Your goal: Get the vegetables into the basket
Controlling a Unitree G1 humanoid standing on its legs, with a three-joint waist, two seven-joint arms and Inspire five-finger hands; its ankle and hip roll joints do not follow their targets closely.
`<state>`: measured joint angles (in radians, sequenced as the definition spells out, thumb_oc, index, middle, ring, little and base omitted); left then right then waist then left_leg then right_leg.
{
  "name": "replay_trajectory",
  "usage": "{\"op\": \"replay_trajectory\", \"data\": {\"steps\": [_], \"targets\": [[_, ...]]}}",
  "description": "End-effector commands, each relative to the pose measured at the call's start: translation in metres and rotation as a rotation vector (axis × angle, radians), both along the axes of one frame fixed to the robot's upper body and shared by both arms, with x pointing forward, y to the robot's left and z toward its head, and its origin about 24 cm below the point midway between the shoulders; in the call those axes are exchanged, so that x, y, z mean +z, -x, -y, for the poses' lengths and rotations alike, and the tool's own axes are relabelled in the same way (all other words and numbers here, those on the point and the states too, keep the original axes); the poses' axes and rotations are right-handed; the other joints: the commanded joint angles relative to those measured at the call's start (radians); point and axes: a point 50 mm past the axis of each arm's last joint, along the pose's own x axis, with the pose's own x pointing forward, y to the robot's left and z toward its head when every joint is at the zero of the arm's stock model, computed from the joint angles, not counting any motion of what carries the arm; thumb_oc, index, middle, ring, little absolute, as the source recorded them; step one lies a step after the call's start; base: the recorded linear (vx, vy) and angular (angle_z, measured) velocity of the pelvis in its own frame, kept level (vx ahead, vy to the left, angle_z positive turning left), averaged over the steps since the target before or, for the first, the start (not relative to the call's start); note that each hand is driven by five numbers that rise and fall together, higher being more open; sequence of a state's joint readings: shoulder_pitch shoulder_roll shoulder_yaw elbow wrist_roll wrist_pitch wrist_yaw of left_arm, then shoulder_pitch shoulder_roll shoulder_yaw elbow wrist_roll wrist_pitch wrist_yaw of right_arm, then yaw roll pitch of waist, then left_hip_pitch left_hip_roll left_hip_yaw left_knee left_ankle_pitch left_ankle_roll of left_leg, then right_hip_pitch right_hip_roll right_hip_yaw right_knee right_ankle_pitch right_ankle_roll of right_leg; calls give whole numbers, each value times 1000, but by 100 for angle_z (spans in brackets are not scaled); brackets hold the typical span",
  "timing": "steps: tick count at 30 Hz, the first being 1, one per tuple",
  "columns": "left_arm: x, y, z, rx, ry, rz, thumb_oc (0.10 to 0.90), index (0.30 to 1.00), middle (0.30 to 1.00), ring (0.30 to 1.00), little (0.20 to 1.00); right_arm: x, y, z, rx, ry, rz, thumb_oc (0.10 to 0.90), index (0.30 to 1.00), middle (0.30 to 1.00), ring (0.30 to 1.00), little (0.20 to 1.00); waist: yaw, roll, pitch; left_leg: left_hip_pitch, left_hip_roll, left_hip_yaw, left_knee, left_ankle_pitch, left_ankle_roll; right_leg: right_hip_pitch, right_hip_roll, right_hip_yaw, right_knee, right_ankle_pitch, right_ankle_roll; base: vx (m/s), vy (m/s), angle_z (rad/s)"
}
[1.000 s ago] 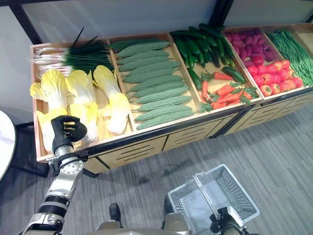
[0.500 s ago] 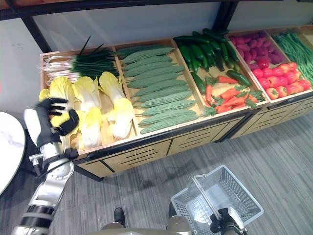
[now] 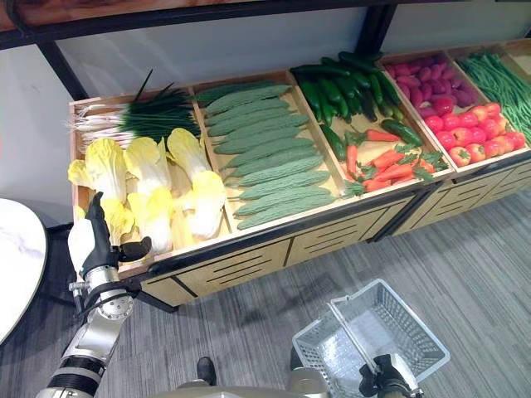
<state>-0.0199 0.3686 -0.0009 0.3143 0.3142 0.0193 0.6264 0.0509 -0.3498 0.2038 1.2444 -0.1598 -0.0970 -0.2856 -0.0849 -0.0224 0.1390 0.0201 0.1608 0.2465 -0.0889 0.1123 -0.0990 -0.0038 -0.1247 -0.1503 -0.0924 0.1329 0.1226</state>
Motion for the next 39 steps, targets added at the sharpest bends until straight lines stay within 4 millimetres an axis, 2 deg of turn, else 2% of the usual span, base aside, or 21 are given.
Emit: {"op": "replay_trajectory", "data": {"steps": [1,6,18,24,28,29,33,34,36,37,38,39], "targets": [[62,-37,-4,-34,-95,264,900,1000,1000,1000,1000,3,-14,-1,46,23,40,400,300,300,300,300,-1,-79,-1,55,41,5,2,-60,-56,20,-69,0,5,-41,79,4,-9,-5],[47,-44,4,14,30,261,900,1000,1000,1000,1000,1,-13,-7,61,15,26,400,300,300,300,300,-11,-85,-6,59,43,10,2,-58,-57,19,-63,5,5,-43,78,7,-7,-3],[39,-50,13,-1,69,227,900,1000,1000,1000,1000,0,-13,-9,54,19,35,400,300,300,300,300,-19,-89,-7,61,47,17,2,-57,-57,13,-58,15,5,-43,76,2,-2,-2],[20,-47,9,71,140,160,900,1000,1000,1000,1000,0,-13,-10,62,26,29,400,300,300,300,300,-24,-88,-9,64,47,22,2,-56,-58,13,-55,19,5,-44,74,2,0,-1],[-5,-41,5,131,216,49,900,1000,1000,1000,1000,1,-14,-8,66,34,25,400,300,300,300,300,-28,-86,-8,63,47,23,2,-54,-57,9,-54,23,5,-42,74,0,0,0],[-18,-37,3,146,232,-24,900,1000,1000,1000,1000,1,-15,-6,70,36,22,400,300,300,300,300,-31,-84,-8,63,46,27,2,-54,-57,8,-54,26,5,-41,74,0,0,0],[-29,-34,0,159,217,-100,900,1000,1000,1000,1000,2,-19,-7,83,34,27,400,300,300,300,300,-35,-83,-8,64,46,32,2,-54,-57,4,-53,31,5,-38,74,8,12,-6],[-37,-33,-1,144,193,-175,875,964,964,964,964,3,-21,-6,95,37,26,400,300,300,300,300,-38,-82,-8,64,46,35,2,-54,-58,2,-52,34,5,-37,75,17,18,-9],[-45,-31,-4,133,165,-249,620,607,607,607,607,4,-24,-5,105,39,29,400,300,300,300,300,-41,-80,-9,65,45,37,2,-55,-57,-1,-52,36,5,-36,75,21,25,-8],[-48,-30,-6,137,160,-285,549,509,509,509,509,4,-25,-4,111,40,30,400,300,300,300,300,-43,-79,-9,64,45,39,2,-55,-57,-3,-51,38,5,-36,76,0,0,0],[-50,-30,-7,138,156,-309,441,358,358,358,358,5,-27,-4,119,39,32,400,300,300,300,300,-45,-79,-9,64,45,41,2,-55,-58,-4,-51,39,5,-35,76,0,0,0],[-54,-30,-9,132,153,-362,400,300,300,300,300,6,-30,-4,137,35,36,400,300,300,300,300,-49,-77,-9,63,45,43,2,-55,-58,-7,-51,43,5,-34,76,0,0,0]]}}
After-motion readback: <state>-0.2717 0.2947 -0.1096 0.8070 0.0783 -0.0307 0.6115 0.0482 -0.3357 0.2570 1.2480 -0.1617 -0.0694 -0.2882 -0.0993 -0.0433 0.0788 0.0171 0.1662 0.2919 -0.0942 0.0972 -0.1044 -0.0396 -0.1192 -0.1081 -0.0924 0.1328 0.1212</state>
